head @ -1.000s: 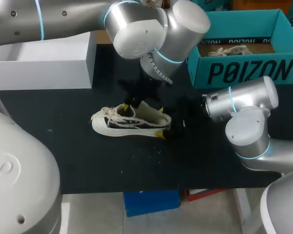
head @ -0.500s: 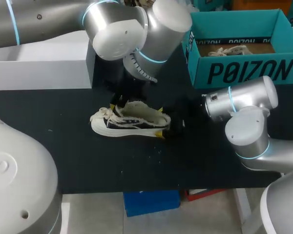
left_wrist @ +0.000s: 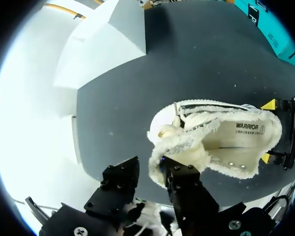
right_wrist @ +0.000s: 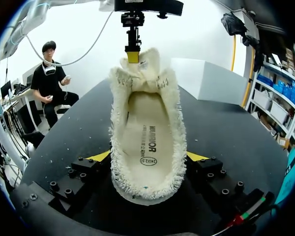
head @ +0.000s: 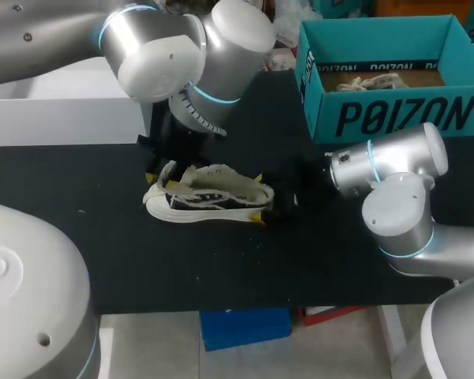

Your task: Take the shoe out of the shoebox, open the shoe tongue, remove and reinsert the insole, then place the shoe into the shoebox

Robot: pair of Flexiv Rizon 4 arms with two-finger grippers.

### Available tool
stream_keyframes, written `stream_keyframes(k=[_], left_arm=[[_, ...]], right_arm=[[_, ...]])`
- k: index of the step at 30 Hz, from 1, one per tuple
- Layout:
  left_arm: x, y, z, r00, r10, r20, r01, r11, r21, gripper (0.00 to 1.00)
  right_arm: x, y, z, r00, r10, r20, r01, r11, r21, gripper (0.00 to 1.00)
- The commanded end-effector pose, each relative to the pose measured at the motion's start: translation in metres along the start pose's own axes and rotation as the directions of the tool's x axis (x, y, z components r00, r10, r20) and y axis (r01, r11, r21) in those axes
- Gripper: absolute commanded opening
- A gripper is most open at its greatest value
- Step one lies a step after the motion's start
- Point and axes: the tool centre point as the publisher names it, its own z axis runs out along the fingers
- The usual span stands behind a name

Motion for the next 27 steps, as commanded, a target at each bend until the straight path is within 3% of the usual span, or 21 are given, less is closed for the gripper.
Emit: stream_keyframes(k=[1, 27], left_arm=[[-0.013, 0.003, 0.009, 0.999, -0.007, -0.044, 0.007, 1.000, -0.003, 1.00], [-0.040, 0.001, 0.051, 0.996, -0.079, -0.052, 0.074, 0.993, -0.089, 1.00]], right_arm=[[-0.001, -0.002, -0.001, 1.000, 0.001, 0.001, -0.001, 1.000, 0.000, 0.00], [-0.001, -0.002, -0.001, 1.000, 0.001, 0.001, -0.001, 1.000, 0.000, 0.00]])
